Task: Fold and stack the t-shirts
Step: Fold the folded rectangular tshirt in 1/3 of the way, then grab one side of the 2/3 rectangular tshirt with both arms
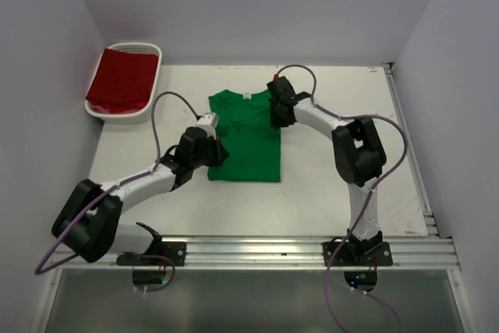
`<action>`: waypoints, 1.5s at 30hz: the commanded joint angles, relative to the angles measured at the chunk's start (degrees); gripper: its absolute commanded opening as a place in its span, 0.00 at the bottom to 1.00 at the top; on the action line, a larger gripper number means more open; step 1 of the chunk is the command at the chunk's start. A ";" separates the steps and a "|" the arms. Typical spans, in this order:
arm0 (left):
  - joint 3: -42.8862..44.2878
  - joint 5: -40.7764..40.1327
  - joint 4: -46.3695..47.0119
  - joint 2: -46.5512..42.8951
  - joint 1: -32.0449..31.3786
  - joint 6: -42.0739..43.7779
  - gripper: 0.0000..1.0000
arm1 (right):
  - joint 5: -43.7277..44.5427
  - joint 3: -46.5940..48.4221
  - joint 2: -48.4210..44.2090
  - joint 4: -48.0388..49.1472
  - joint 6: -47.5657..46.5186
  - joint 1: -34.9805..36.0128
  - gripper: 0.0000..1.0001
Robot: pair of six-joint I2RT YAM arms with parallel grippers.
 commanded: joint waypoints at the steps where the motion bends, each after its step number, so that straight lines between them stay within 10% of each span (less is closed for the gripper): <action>1: 0.30 -9.08 -0.23 -13.02 0.02 3.69 0.00 | 7.19 -8.20 -15.98 4.36 -0.52 0.34 0.00; 3: 1.53 -13.06 -6.37 -17.43 0.02 3.87 0.12 | 7.29 -14.62 -22.23 5.60 -0.17 0.51 0.00; 11: -2.05 -14.05 -23.01 -18.14 0.11 -2.46 0.55 | 0.37 -36.24 -34.90 7.87 4.05 3.32 0.62; 28: -17.00 1.94 -5.52 -20.78 0.20 -5.27 0.64 | -15.82 -56.30 -40.36 21.06 13.54 4.55 0.62; 45: -20.52 -8.42 -6.66 -16.30 2.57 -12.13 0.65 | -16.88 -59.64 -39.92 23.35 15.39 4.55 0.57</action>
